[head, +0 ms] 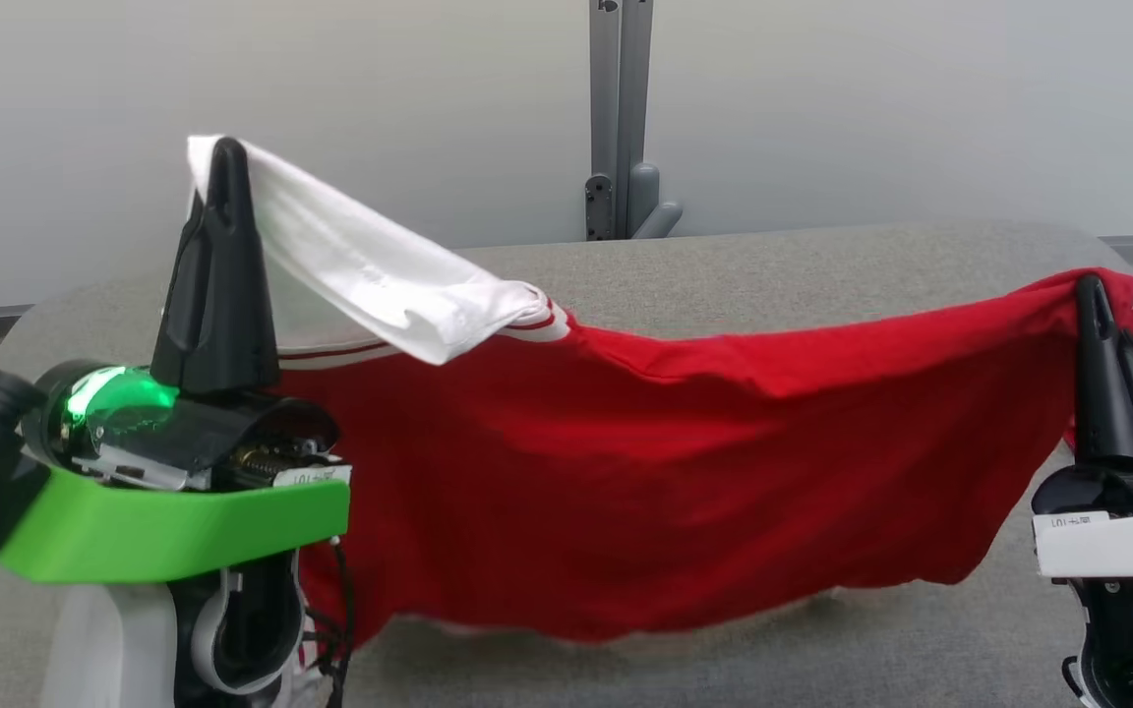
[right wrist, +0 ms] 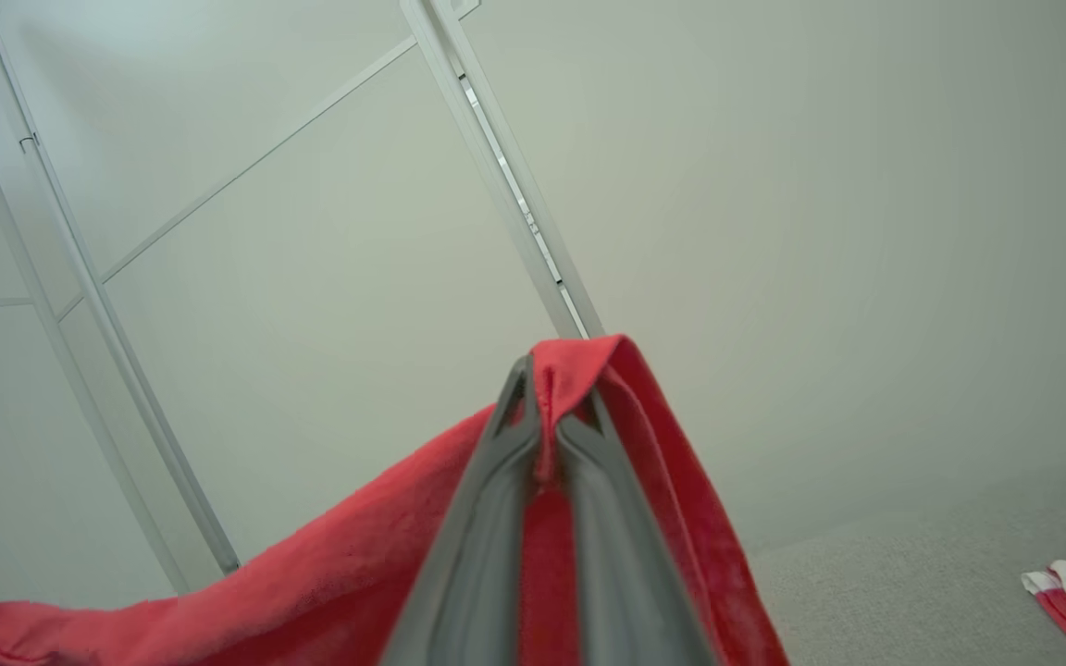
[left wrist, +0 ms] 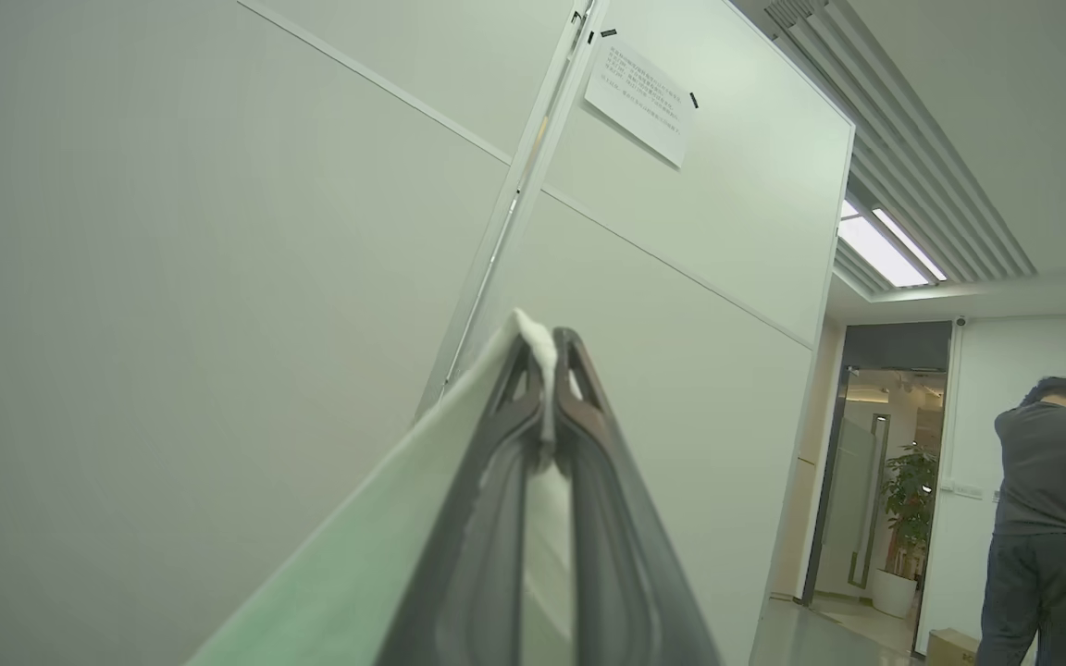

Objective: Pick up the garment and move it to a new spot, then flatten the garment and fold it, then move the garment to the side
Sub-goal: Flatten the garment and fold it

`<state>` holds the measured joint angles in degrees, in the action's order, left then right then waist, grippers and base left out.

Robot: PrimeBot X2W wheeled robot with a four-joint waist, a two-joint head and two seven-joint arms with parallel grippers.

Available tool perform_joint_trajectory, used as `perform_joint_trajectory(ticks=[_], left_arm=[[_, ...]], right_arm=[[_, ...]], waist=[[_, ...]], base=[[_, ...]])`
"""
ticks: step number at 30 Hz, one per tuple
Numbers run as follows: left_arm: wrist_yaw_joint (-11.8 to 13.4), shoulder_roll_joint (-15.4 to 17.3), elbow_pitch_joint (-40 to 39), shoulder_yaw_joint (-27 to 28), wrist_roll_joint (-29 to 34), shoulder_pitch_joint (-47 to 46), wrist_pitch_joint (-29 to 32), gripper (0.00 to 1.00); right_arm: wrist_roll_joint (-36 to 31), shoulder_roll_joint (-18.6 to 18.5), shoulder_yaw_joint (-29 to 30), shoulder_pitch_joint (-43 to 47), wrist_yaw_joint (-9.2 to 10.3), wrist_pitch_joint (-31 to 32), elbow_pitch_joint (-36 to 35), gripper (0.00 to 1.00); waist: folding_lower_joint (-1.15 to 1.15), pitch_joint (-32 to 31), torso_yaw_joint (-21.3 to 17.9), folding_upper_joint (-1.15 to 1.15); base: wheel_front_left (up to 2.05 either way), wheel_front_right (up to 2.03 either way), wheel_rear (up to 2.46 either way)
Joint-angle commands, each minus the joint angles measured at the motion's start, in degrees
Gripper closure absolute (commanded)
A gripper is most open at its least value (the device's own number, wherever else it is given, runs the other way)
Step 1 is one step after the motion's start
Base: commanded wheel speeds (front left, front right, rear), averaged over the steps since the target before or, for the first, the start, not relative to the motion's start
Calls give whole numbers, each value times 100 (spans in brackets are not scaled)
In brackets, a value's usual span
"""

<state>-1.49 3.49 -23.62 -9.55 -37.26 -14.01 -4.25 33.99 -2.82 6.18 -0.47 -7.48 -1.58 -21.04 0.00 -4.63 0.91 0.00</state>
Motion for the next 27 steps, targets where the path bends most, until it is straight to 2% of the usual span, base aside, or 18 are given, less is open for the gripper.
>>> perform_joint_trajectory(ticks=[1,5,9,15,18,21,25,27], left_arm=[[13,107,-54,-37,44,-154,111,100],[32,212,84,-92,143,-505,347,100],[-49,265,593,-113,149,-1023,477,100],[-198,353,1715,-171,339,-2755,733,100],[-186,415,2563,-108,517,-4049,782,100],[79,545,3724,1,891,-5355,767,100],[393,435,5129,62,1251,-6781,192,100],[413,314,5524,76,1344,-7386,-359,100]], right_arm=[[32,-15,35,63,-1,95,-119,100],[-122,-15,55,-93,-1,524,-218,100],[-183,-33,-12,-538,-1,888,3,100],[-287,-246,-124,-2166,-2,1336,759,100],[-447,-338,-214,-3471,-1,1416,1477,100],[-821,-434,-371,-4891,-1,1352,2507,100],[-1445,-386,-388,-6582,-1,792,4108,100],[-1736,-342,-204,-7321,-1,379,4759,100]], waist=[[0,30,-23,0],[0,183,-65,0],[0,468,-48,0],[0,1421,-6,0],[0,1934,-28,0],[0,2362,-61,0],[0,2667,-22,0],[0,2827,66,0]], base=[[0,0,0],[0,0,0],[0,0,0],[0,0,0],[0,0,0],[0,0,0],[0,0,0],[0,0,0]])
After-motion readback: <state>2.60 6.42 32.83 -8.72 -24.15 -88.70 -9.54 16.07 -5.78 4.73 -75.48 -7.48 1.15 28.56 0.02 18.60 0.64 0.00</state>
